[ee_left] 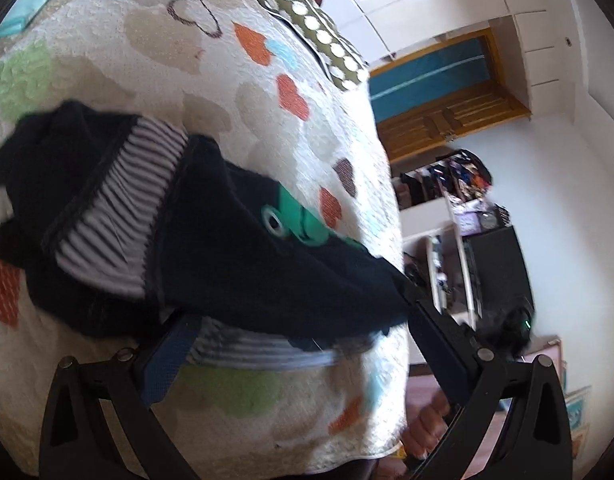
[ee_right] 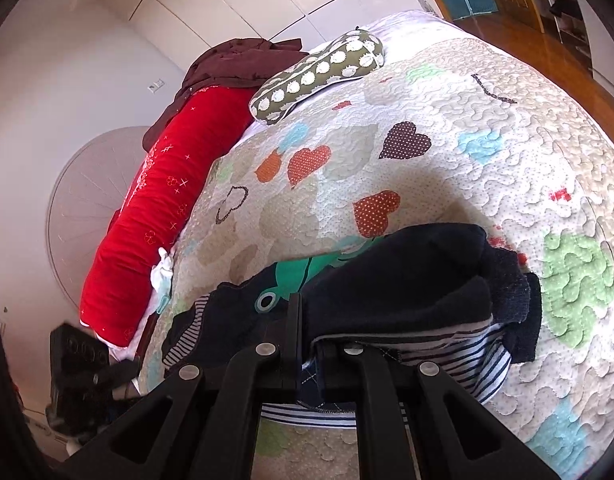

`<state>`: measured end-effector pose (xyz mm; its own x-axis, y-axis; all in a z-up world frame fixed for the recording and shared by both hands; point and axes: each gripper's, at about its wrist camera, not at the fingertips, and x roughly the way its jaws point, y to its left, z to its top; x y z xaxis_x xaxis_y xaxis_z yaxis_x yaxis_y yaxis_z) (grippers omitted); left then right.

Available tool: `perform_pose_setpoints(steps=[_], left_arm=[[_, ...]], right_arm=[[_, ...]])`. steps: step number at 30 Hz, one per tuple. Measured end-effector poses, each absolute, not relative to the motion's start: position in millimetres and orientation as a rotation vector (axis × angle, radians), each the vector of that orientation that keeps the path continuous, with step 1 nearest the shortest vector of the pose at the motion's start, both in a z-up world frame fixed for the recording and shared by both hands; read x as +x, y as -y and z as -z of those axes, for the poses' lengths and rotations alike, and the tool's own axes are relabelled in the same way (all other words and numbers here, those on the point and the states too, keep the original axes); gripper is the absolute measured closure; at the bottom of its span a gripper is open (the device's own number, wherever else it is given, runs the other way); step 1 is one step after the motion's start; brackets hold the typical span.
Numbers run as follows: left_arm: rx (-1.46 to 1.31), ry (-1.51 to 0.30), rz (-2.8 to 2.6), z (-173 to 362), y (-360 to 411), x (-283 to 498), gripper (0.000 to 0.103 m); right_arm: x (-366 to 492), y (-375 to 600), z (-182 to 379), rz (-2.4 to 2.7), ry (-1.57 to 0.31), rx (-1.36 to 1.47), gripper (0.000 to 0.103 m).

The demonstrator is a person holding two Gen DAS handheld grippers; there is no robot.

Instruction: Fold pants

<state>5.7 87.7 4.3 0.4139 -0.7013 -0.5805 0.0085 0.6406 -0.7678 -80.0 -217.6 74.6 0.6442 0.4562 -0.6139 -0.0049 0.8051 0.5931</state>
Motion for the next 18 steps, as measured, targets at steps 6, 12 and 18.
perform_pose_setpoints(steps=[6, 12, 18], left_arm=[[-0.748, -1.071, 0.380, 3, -110, 24, 0.001], [-0.655, -1.136, 0.349, 7, -111, 44, 0.088], [-0.617, -1.127, 0.324, -9, -109, 82, 0.088]], right_arm=[[-90, 222, -76, -0.274, -0.827, 0.563, 0.097], [-89, 227, -79, -0.264, -0.829, 0.545, 0.097], [-55, 229, -94, -0.238, -0.820, 0.488, 0.097]])
